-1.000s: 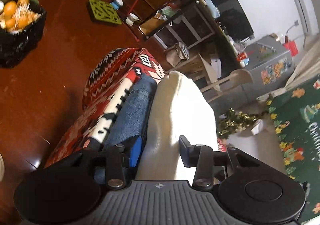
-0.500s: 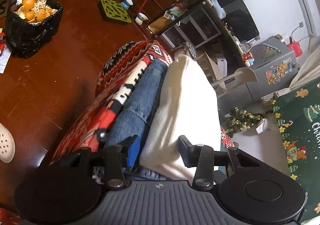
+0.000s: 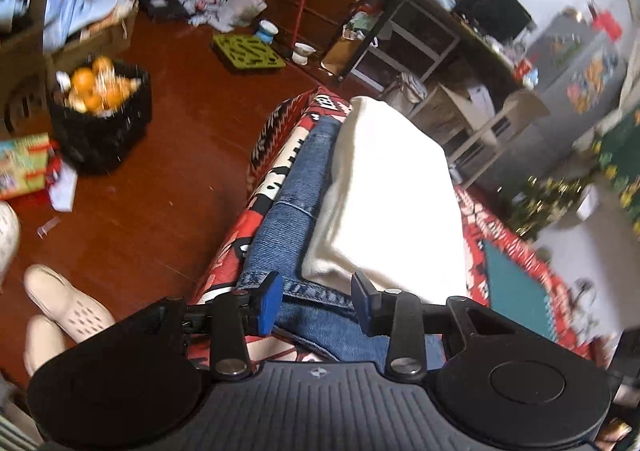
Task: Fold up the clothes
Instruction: 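Lower the sweater onto the folded jeans with both tools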
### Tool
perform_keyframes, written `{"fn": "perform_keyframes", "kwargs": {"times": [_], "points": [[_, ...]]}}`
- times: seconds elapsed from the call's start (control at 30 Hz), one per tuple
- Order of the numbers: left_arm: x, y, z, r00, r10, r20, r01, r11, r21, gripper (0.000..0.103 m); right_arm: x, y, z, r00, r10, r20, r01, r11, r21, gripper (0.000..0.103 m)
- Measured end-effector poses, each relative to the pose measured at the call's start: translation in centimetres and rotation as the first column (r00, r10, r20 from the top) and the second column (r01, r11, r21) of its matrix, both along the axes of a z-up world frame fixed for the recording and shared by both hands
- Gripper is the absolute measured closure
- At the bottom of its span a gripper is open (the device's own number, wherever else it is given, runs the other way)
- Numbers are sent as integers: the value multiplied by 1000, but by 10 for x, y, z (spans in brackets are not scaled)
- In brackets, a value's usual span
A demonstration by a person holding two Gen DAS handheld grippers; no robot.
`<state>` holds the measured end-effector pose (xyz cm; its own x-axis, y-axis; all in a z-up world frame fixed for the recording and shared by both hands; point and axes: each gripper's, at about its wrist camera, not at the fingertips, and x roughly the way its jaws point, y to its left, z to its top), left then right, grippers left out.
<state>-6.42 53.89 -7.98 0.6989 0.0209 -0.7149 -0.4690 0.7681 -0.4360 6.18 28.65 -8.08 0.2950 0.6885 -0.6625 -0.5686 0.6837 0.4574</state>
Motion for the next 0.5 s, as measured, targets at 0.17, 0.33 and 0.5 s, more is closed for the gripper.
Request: {"fn": "perform_keyframes", "kwargs": {"times": [0.17,0.33,0.5], "points": [[18,-30,16,998,-6,-57,16,982,187,47,8,-2,3,996,-2,88,8,997,-72,32],[46,-53,19,995,-104,-10,101,945,312,27,14,-9,4,984,-10,180,24,996,-81,1],[78,-71,13,987,-150,-57,161,910,382,27,26,-19,-2,971,-35,235,52,996,-70,1]]}}
